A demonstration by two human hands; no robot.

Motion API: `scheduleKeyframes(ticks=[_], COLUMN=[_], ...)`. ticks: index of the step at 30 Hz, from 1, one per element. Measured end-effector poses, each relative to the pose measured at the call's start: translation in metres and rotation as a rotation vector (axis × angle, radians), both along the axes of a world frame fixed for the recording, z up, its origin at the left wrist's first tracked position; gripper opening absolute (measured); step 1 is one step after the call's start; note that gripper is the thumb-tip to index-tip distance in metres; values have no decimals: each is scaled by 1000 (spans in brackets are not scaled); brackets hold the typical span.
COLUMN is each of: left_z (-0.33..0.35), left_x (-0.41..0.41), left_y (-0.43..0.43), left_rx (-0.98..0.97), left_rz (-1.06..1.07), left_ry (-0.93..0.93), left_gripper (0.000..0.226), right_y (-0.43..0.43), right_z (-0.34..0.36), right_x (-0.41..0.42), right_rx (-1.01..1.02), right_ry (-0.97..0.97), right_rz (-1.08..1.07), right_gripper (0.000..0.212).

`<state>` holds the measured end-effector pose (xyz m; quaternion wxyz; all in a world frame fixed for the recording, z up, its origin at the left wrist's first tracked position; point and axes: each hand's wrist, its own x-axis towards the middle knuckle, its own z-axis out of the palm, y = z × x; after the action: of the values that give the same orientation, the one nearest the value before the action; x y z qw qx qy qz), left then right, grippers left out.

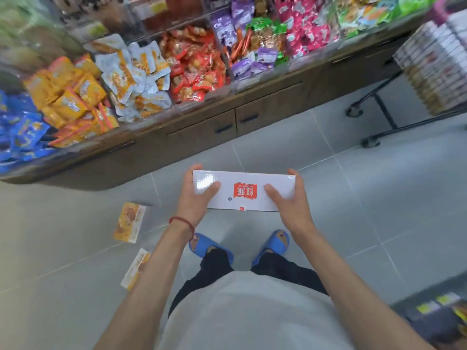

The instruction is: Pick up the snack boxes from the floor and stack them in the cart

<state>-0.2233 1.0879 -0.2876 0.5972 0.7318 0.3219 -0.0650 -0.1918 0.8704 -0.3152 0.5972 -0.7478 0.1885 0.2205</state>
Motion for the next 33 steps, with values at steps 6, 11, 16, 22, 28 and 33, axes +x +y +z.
scheduleKeyframes(ticks=[6, 11, 16, 22, 28, 33], left_z=[-1, 5, 0, -2, 6, 14], left_x=[67, 126, 201, 297, 376, 426], left_y=[-109, -185, -251, -327, -395, -457], left_rx=[-13, -26, -36, -34, -47, -63], left_rz=[-178, -344, -513, -718, -862, -925], left_ry=[3, -14, -22, -24, -23, -44], left_gripper=[49, 49, 48, 50, 53, 51], right_y=[-112, -185, -244, -304, -355, -405], right_z=[5, 16, 18, 23, 38, 39], right_x=[33, 61, 98, 155, 207, 243], right_rx=[2, -25, -38, -61, -64, -66], right_ry=[-16, -18, -38, -45, -37, -35], right_rz=[-163, -306, -478, -670, -805, -902], right_gripper=[69, 56, 57, 64, 72, 75])
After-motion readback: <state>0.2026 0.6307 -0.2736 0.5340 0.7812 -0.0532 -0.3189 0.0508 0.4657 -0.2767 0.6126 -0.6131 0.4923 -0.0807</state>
